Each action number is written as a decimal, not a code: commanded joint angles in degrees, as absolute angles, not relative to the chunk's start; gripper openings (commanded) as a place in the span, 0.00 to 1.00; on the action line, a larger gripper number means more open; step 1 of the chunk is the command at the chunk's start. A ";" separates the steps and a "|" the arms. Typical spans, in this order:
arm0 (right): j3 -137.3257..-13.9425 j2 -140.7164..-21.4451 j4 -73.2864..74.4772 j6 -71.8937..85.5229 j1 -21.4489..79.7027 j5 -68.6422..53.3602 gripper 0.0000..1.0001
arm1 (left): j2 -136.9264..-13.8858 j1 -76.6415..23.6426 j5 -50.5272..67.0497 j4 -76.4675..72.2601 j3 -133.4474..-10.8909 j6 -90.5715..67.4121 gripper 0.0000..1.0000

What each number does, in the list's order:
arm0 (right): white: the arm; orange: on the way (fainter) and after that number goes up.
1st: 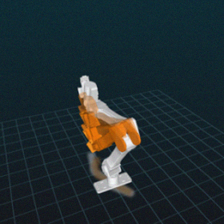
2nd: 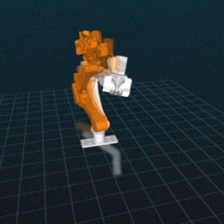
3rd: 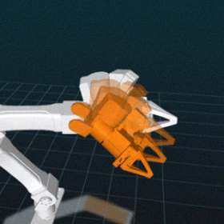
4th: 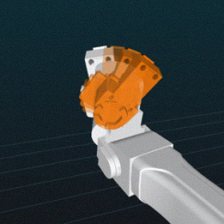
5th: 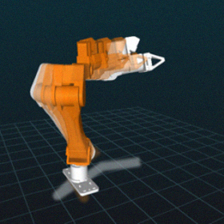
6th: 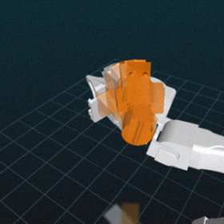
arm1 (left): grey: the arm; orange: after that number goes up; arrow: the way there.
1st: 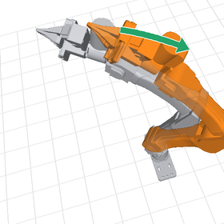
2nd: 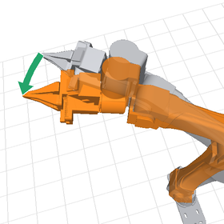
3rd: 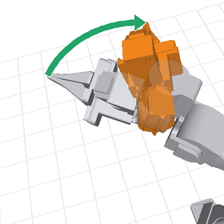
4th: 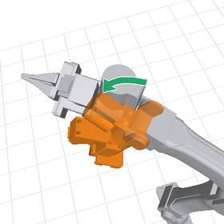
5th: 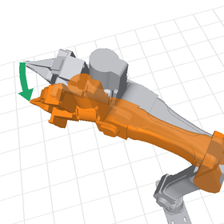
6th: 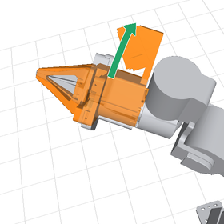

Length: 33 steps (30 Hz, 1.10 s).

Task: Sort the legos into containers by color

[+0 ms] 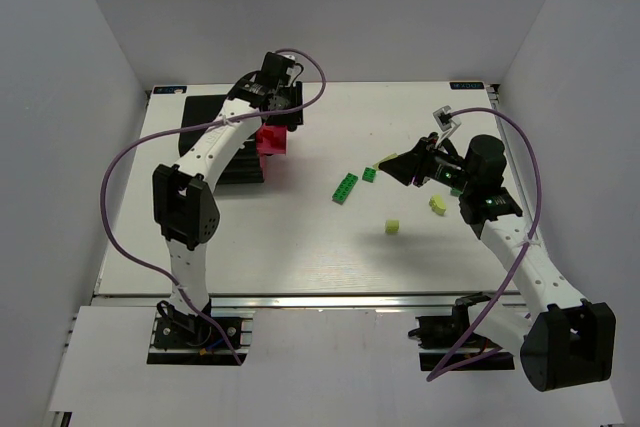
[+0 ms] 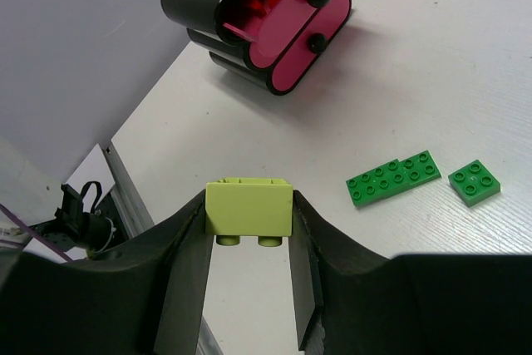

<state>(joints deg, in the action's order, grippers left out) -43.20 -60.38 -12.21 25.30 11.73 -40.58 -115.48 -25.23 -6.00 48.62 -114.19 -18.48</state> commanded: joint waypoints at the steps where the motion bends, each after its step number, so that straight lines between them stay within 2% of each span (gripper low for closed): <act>1: -42.80 -60.29 -14.94 25.40 11.43 -41.57 0.00 | -108.65 -24.79 -9.13 43.69 -113.12 -18.46 0.55; 8: -42.89 -60.29 -14.94 25.58 11.51 -41.57 0.00 | -105.91 -24.79 -15.37 38.59 -110.21 -19.25 0.55; 19: -42.80 -60.38 -14.85 25.49 10.99 -41.66 0.00 | -112.59 -22.68 -11.60 37.79 -115.75 -20.74 0.54; 33: -42.80 -60.73 -14.85 25.40 10.72 -41.75 0.00 | -114.70 -22.15 -4.57 36.47 -114.61 -21.88 0.53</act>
